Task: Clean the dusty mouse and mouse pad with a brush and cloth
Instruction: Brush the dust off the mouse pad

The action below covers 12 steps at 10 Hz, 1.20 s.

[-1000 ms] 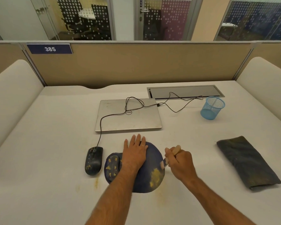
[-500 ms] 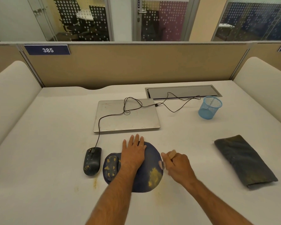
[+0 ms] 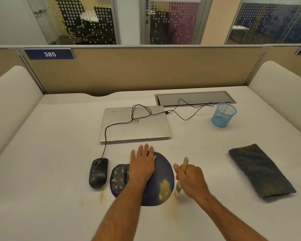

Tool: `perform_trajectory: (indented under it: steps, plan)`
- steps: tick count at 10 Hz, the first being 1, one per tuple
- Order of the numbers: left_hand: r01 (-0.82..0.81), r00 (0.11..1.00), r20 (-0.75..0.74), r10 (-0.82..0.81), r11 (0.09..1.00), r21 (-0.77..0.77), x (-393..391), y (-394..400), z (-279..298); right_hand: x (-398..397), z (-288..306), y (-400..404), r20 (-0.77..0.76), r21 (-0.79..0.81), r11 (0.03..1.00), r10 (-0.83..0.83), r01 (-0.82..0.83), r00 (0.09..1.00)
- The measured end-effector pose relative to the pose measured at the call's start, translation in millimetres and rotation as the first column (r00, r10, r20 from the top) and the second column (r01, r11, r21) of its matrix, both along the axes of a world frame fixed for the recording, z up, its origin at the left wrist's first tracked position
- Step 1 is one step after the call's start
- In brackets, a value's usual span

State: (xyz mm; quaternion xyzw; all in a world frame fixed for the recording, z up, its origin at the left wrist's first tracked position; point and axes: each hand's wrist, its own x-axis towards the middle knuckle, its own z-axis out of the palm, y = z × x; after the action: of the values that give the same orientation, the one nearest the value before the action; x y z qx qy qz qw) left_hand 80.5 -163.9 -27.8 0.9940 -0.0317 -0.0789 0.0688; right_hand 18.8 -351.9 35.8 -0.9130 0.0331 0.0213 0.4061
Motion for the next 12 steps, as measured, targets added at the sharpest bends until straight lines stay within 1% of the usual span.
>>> perform_trajectory:
  steps: [1,2,3,4,5,6,7,8,9,10,11,12]
  plan:
    - [0.003,1.000,0.002,-0.003,1.000,0.003,-1,0,0,1,1,0,0.155,0.042,0.999,-0.039,0.032,0.987]
    - [0.002,1.000,0.004,-0.002,1.000,0.006,-1,0,0,1,-1,1,0.057,-0.010,0.998,0.059,-0.059,0.997]
    - [0.001,1.000,0.002,-0.001,1.000,0.009,0,-1,0,0,-2,1,-0.041,-0.049,0.998,0.042,-0.044,0.998]
    - [-0.002,1.000,0.004,0.001,1.000,0.003,0,0,0,1,1,2,0.094,0.033,0.999,-0.044,0.041,0.995]
    - [-0.003,1.000,-0.001,0.003,1.000,0.000,1,0,-1,3,0,3,0.147,0.048,0.999,0.014,-0.021,0.989]
    - [-0.003,1.000,0.001,0.003,1.000,0.006,1,0,-2,2,-3,5,0.010,-0.083,0.993,0.088,-0.087,0.996]
    - [-0.003,1.000,0.003,0.003,1.000,0.011,0,0,-2,1,0,8,0.034,-0.044,0.999,0.015,-0.013,0.999]
    - [-0.002,1.000,-0.002,0.002,1.000,0.010,1,0,-2,3,1,11,0.169,0.001,0.999,-0.040,0.041,0.985]
    - [-0.004,1.000,-0.001,0.004,1.000,0.013,1,0,-2,5,-2,11,0.115,-0.050,0.997,0.063,-0.058,0.991]
    - [-0.007,1.000,0.004,0.007,1.000,0.011,1,-1,-2,6,-4,10,0.011,-0.123,0.988,0.097,-0.095,0.995]
    - [-0.005,1.000,0.009,0.005,1.000,0.021,1,-1,-2,6,2,11,0.097,-0.016,1.000,-0.013,0.015,0.995]
    - [-0.005,1.000,-0.005,0.005,1.000,0.014,1,-1,-2,7,3,14,0.162,0.025,1.000,-0.002,-0.002,0.987]
